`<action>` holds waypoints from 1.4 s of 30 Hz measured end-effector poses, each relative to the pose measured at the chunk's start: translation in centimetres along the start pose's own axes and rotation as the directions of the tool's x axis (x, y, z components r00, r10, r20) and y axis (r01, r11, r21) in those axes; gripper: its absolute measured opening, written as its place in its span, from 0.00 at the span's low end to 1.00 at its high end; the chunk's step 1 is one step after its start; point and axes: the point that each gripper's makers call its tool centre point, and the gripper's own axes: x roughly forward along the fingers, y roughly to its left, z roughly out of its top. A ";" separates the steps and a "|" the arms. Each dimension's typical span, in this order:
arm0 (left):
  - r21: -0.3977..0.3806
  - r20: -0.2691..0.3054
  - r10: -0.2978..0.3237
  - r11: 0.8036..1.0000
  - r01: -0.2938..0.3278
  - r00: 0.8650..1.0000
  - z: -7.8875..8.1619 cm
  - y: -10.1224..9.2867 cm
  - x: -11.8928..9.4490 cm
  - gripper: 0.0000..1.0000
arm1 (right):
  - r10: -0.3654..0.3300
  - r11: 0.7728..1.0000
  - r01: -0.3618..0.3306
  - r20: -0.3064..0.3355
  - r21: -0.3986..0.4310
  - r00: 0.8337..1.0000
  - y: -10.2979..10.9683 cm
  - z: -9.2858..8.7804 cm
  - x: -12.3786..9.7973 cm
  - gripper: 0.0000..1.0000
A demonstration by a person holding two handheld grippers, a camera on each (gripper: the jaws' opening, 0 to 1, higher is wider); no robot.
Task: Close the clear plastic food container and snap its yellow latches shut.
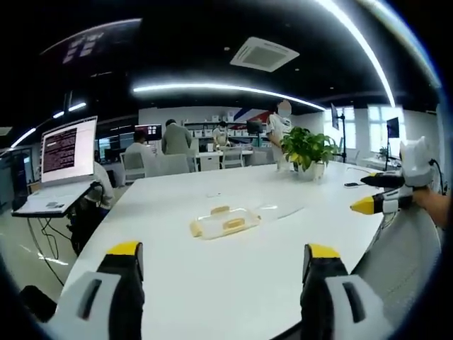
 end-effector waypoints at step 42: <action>-0.031 -0.101 0.027 0.999 -0.031 0.995 0.1 2.3 0.7 0.91 | 0.080 0.982 -0.097 -0.113 -0.164 0.990 -0.6 -0.3 1.5 0.70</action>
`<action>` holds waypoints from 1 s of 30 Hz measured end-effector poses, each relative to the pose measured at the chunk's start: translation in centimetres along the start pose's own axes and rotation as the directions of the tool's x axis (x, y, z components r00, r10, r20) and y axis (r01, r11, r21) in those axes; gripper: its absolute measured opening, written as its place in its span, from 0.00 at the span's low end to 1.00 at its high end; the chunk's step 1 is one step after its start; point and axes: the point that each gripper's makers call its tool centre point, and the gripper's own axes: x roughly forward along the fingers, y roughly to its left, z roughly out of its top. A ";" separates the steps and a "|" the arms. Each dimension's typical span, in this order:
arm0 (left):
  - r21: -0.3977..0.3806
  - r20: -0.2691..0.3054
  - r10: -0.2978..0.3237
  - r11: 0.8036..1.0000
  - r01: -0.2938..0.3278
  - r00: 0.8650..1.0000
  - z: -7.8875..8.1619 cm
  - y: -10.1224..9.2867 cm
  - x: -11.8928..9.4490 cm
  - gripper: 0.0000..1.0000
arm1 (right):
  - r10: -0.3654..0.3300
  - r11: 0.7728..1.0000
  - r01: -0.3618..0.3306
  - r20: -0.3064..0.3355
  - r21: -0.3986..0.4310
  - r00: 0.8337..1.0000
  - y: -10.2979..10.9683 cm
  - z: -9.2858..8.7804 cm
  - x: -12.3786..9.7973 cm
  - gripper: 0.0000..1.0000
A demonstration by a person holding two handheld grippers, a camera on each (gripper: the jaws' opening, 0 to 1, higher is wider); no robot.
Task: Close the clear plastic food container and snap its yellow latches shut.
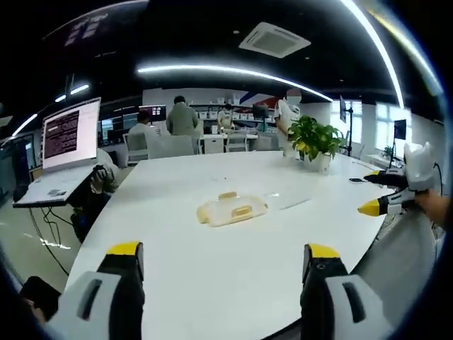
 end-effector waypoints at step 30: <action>0.412 0.113 -0.065 0.911 0.013 0.991 11.3 6.5 11.2 0.96 | 0.108 0.954 -0.065 0.135 -0.292 0.985 -3.8 7.8 8.5 0.62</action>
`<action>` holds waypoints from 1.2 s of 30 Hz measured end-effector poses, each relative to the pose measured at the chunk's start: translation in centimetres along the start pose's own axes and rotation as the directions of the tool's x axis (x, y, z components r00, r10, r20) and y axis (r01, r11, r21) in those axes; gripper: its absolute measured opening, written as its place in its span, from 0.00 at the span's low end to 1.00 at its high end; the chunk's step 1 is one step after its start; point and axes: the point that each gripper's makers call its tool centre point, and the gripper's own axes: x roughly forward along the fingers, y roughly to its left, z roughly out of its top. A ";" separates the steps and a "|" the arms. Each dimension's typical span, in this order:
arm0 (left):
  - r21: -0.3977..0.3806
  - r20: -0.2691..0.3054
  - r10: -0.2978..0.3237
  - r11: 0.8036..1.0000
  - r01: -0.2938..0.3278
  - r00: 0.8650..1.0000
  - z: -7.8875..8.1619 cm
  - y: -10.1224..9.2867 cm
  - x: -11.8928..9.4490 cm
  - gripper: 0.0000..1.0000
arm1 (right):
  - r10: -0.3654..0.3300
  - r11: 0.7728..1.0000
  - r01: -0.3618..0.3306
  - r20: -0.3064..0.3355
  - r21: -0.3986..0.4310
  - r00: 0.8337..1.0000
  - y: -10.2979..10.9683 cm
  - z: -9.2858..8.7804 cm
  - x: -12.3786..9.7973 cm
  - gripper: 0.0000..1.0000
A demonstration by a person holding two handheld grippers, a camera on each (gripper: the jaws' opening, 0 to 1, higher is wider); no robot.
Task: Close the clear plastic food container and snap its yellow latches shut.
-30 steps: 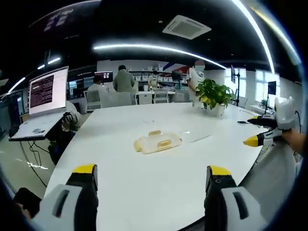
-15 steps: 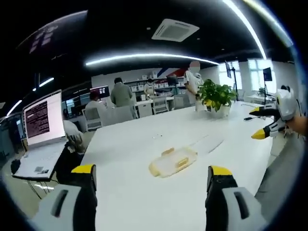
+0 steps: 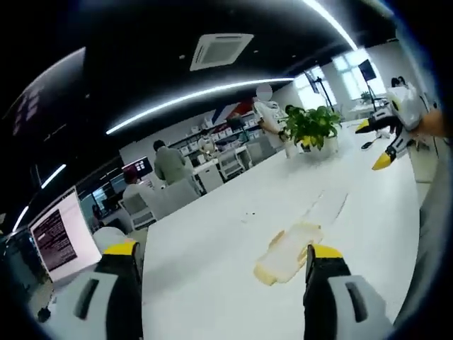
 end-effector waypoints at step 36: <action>0.163 -0.346 -0.412 0.859 0.486 0.843 -9.0 -0.1 16.3 0.72 | 0.350 0.899 -0.351 -0.050 -0.264 0.935 -0.2 2.6 17.3 0.59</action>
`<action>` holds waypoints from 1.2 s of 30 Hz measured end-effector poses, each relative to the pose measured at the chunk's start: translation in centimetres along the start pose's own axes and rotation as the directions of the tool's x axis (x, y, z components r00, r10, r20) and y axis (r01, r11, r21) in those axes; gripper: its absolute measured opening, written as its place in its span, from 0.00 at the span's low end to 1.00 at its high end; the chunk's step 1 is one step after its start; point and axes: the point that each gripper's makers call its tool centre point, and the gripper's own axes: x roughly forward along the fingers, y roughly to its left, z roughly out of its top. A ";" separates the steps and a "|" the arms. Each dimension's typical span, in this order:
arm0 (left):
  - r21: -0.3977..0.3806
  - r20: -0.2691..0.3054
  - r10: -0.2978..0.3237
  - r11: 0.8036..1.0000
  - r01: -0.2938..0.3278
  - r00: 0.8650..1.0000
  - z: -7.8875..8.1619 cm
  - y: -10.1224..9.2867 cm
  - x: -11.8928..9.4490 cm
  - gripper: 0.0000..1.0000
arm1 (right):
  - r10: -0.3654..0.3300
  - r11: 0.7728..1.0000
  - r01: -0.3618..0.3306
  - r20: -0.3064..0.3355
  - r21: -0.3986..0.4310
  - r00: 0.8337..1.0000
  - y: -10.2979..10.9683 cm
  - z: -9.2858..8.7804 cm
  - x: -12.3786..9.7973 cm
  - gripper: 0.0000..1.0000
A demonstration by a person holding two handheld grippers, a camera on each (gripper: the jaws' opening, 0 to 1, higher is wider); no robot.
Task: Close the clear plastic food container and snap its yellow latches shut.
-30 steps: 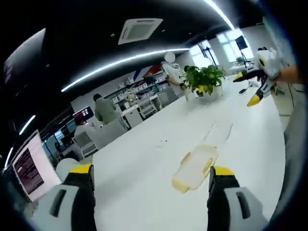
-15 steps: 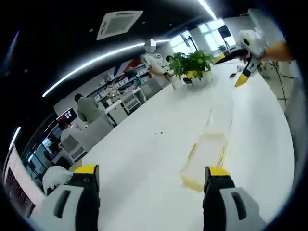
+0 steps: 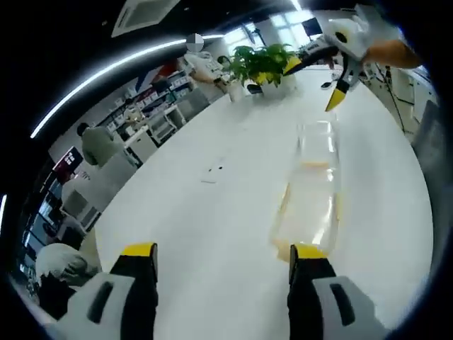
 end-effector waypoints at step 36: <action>-0.048 -0.193 -0.475 0.879 0.475 0.859 -3.8 -11.5 5.5 0.56 | 0.619 0.748 -0.664 -0.351 -0.007 0.702 11.3 -6.0 6.9 0.39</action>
